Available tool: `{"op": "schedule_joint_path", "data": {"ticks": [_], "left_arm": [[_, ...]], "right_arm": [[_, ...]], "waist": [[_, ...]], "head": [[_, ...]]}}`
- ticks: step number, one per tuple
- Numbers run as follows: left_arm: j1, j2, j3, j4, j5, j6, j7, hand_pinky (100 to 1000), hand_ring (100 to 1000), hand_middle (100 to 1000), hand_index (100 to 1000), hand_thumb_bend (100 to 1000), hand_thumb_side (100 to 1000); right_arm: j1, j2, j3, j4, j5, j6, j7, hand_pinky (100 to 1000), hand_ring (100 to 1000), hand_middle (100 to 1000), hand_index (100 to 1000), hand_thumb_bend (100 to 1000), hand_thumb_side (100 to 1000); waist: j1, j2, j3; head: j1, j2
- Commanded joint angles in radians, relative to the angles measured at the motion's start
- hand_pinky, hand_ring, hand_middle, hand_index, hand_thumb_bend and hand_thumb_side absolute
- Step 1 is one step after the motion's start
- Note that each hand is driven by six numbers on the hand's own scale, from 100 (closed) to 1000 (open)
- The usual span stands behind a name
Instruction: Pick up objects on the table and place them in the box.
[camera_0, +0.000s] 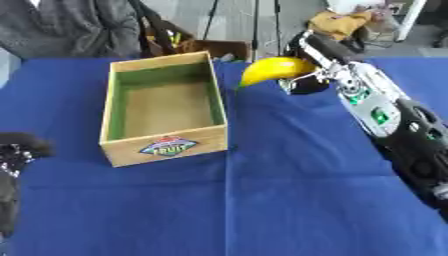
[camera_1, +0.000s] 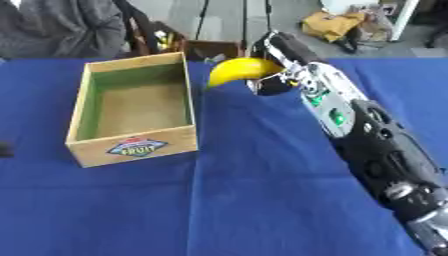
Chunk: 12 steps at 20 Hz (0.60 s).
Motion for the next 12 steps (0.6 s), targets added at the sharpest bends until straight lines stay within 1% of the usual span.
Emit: {"op": "schedule_joint_path", "data": {"ticks": [1, 8, 12], "left_arm": [[-0.010, 0.015, 0.012, -0.021, -0.001, -0.002, 0.003, 605, 580, 466, 558, 507, 961], [-0.010, 0.015, 0.011, -0.021, -0.002, -0.002, 0.003, 605, 580, 466, 558, 507, 961], [-0.010, 0.013, 0.009, -0.020, -0.001, -0.002, 0.001, 605, 579, 466, 558, 508, 960]], "right_arm": [[-0.027, -0.031, -0.004, -0.044, -0.021, 0.002, 0.002, 329, 410, 410, 474, 100, 100], [-0.033, -0.026, 0.006, -0.083, -0.036, 0.006, 0.017, 329, 410, 409, 473, 100, 100], [-0.045, -0.007, 0.015, -0.090, -0.043, 0.006, 0.028, 329, 409, 409, 474, 100, 100]], "waist": [[0.001, -0.025, 0.000], [0.001, -0.029, 0.003], [-0.002, -0.030, 0.009]], "head": [[-0.003, -0.015], [-0.007, -0.018], [-0.015, -0.020]]}}
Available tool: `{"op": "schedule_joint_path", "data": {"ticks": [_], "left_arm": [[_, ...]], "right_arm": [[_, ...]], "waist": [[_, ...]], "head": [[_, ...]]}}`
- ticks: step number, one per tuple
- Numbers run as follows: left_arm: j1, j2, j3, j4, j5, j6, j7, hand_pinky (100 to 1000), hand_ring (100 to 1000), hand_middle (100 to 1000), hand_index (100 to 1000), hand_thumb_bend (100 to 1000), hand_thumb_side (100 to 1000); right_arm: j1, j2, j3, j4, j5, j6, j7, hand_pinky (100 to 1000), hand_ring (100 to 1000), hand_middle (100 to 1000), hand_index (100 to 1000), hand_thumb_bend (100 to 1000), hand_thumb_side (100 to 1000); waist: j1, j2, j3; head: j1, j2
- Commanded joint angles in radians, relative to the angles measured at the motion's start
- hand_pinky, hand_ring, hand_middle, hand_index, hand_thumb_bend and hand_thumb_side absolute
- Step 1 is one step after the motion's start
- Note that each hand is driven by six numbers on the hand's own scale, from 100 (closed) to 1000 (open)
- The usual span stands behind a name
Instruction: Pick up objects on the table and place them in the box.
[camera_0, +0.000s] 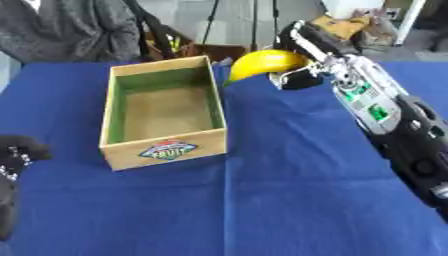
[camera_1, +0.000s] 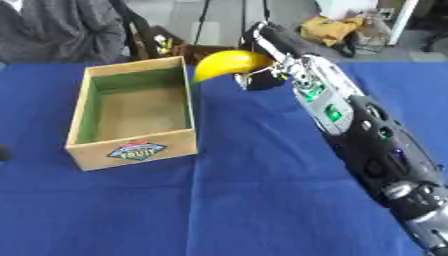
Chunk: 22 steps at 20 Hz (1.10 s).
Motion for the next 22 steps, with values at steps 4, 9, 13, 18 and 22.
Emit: {"op": "schedule_joint_path", "data": {"ticks": [4, 9, 13, 18, 22], "left_arm": [[-0.010, 0.011, 0.008, -0.021, 0.000, -0.003, 0.000, 605, 579, 465, 557, 508, 960], [-0.010, 0.007, 0.004, -0.021, 0.002, -0.003, -0.003, 604, 578, 465, 557, 508, 960], [-0.010, 0.002, 0.000, -0.021, 0.004, -0.004, -0.007, 604, 578, 465, 556, 509, 960], [-0.006, -0.001, 0.000, -0.020, 0.006, -0.004, -0.007, 601, 578, 463, 554, 509, 959], [-0.006, -0.003, 0.000, -0.019, 0.007, -0.004, -0.007, 599, 577, 457, 552, 510, 958]], "right_arm": [[-0.042, 0.023, 0.012, -0.019, -0.013, -0.004, 0.022, 329, 409, 409, 475, 100, 100], [-0.058, 0.068, 0.031, 0.004, -0.009, -0.014, 0.040, 329, 410, 409, 476, 100, 100], [-0.063, 0.098, 0.046, 0.022, 0.001, -0.027, 0.054, 330, 410, 410, 477, 100, 100], [-0.069, 0.127, 0.071, 0.010, 0.005, -0.054, 0.077, 334, 413, 413, 479, 100, 100], [-0.071, 0.137, 0.090, -0.027, 0.000, -0.072, 0.101, 338, 416, 415, 481, 100, 100]], "waist": [[-0.003, -0.024, 0.013], [-0.007, -0.025, 0.036], [-0.011, -0.028, 0.066], [-0.013, -0.027, 0.088], [-0.015, -0.026, 0.101]], "head": [[-0.015, -0.013], [-0.034, -0.018], [-0.057, -0.021], [-0.080, -0.019], [-0.088, -0.017]]}}
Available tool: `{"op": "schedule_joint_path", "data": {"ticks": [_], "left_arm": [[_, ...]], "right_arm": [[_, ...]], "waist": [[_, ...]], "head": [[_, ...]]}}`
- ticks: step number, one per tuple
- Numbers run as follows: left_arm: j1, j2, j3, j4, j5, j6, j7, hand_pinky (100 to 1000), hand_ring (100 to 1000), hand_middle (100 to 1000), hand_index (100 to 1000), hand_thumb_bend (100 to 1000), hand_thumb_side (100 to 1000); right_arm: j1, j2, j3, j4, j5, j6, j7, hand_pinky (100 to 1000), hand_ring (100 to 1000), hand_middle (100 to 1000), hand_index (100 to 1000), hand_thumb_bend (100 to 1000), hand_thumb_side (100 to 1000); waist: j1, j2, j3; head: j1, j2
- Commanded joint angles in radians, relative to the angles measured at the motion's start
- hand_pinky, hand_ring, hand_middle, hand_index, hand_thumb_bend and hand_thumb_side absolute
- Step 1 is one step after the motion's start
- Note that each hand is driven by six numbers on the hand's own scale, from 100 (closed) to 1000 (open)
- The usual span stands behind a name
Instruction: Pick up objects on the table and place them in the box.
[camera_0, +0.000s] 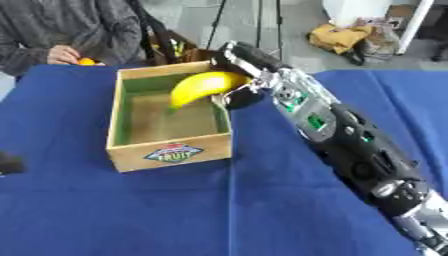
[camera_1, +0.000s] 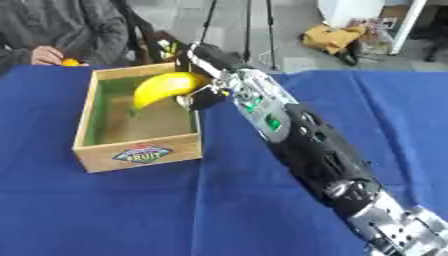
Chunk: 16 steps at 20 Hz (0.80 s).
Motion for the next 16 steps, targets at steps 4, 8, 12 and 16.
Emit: {"op": "schedule_joint_path", "data": {"ticks": [4, 8, 12, 16], "left_arm": [[-0.004, 0.006, 0.004, -0.018, 0.004, 0.000, 0.002, 599, 577, 446, 551, 511, 958], [-0.006, 0.005, 0.002, -0.019, 0.005, -0.001, 0.001, 600, 578, 449, 552, 512, 958], [-0.008, 0.003, 0.000, -0.019, 0.007, 0.000, -0.003, 600, 578, 450, 552, 512, 958], [-0.010, 0.002, 0.000, -0.020, 0.010, 0.000, -0.003, 600, 578, 450, 552, 512, 958]], "right_arm": [[-0.022, 0.003, 0.012, -0.046, 0.001, -0.016, 0.033, 346, 421, 419, 485, 100, 100], [-0.017, 0.012, 0.011, -0.018, 0.016, -0.018, 0.042, 357, 428, 425, 493, 100, 100], [-0.015, 0.015, 0.005, 0.024, 0.040, -0.017, 0.040, 363, 433, 434, 501, 100, 119], [-0.014, 0.015, -0.013, 0.095, 0.097, 0.009, 0.024, 365, 435, 442, 510, 100, 208]], "waist": [[0.003, -0.018, 0.018], [0.001, -0.016, 0.030], [-0.002, -0.010, 0.046], [-0.007, 0.000, 0.059]], "head": [[-0.010, -0.005], [-0.010, -0.007], [-0.011, -0.013], [-0.012, -0.021]]}}
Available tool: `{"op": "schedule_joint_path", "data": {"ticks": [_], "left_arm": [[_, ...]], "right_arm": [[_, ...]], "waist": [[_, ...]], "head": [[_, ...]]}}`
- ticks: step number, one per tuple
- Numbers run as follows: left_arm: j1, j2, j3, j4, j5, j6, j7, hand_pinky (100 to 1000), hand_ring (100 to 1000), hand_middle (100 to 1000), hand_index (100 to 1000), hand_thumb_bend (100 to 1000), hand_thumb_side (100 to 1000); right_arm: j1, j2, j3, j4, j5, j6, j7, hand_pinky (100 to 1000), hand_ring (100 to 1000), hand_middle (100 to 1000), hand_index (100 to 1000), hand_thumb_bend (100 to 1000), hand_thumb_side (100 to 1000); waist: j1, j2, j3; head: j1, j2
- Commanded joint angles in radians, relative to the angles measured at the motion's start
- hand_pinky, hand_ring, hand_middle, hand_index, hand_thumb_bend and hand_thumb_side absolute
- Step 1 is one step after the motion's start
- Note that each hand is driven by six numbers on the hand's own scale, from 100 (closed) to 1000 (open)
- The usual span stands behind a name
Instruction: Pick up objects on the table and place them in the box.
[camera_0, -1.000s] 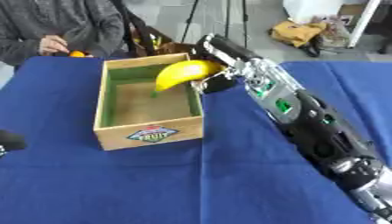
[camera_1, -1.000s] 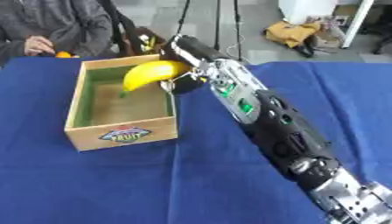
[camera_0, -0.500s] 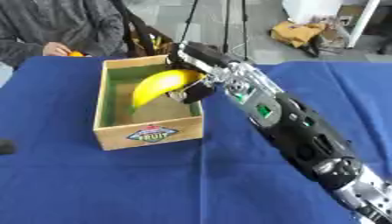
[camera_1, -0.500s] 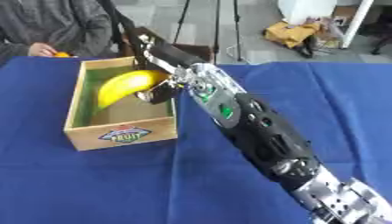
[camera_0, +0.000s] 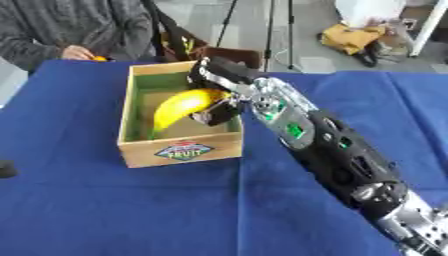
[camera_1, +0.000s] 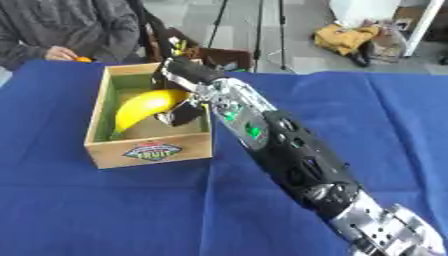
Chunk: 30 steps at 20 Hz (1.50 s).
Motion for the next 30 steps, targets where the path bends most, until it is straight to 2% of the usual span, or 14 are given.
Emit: {"op": "schedule_joint_path", "data": {"ticks": [1, 4, 7, 11, 14, 18, 25, 29, 30], "left_arm": [[-0.012, 0.003, 0.000, -0.020, 0.009, 0.000, -0.003, 600, 579, 450, 552, 512, 958], [-0.013, 0.002, 0.000, -0.020, 0.011, 0.000, -0.003, 600, 579, 450, 552, 512, 958], [-0.013, 0.001, 0.001, -0.020, 0.013, 0.000, -0.003, 600, 579, 450, 552, 512, 958], [-0.014, 0.001, 0.002, -0.021, 0.013, -0.001, -0.002, 601, 579, 450, 553, 513, 958], [-0.015, 0.001, 0.002, -0.022, 0.013, -0.001, -0.001, 601, 579, 450, 553, 513, 958], [-0.016, 0.000, 0.003, -0.023, 0.012, -0.002, -0.001, 601, 579, 450, 553, 513, 958], [-0.016, 0.000, 0.004, -0.024, 0.011, -0.002, 0.000, 601, 579, 450, 553, 514, 958], [-0.016, -0.001, 0.005, -0.024, 0.011, -0.003, 0.000, 601, 579, 450, 553, 514, 958], [-0.016, 0.000, 0.005, -0.024, 0.011, -0.002, 0.001, 601, 579, 450, 553, 514, 957]], "right_arm": [[-0.014, -0.010, -0.024, 0.047, 0.049, 0.019, -0.015, 376, 444, 458, 531, 163, 271], [-0.010, -0.005, -0.032, 0.104, 0.086, 0.026, -0.019, 394, 457, 476, 554, 253, 346], [-0.005, 0.002, -0.038, 0.148, 0.109, 0.017, -0.026, 428, 488, 519, 625, 329, 395], [-0.001, 0.008, -0.042, 0.178, 0.121, -0.001, -0.029, 516, 580, 602, 684, 444, 474], [0.001, 0.010, -0.043, 0.184, 0.124, -0.017, -0.024, 629, 705, 725, 761, 573, 541], [0.004, 0.010, -0.043, 0.183, 0.124, -0.031, -0.010, 690, 760, 785, 822, 638, 555], [0.008, 0.011, -0.043, 0.179, 0.122, -0.037, 0.017, 734, 791, 820, 864, 672, 631], [0.009, 0.009, -0.044, 0.173, 0.115, -0.038, 0.032, 757, 807, 835, 878, 683, 646], [0.009, 0.009, -0.044, 0.170, 0.113, -0.039, 0.033, 794, 836, 864, 900, 715, 711]], "waist": [[0.001, -0.011, 0.004], [-0.001, -0.003, 0.007], [-0.002, 0.003, 0.008], [-0.004, 0.007, 0.005], [-0.007, 0.007, 0.004], [-0.011, 0.006, 0.003], [-0.015, 0.006, 0.002], [-0.015, 0.006, 0.000], [-0.014, 0.006, 0.000]], "head": [[-0.003, -0.017], [-0.002, -0.021], [0.000, -0.020], [0.004, -0.021], [0.006, -0.022], [0.007, -0.025], [0.007, -0.026], [0.007, -0.025], [0.007, -0.025]]}}
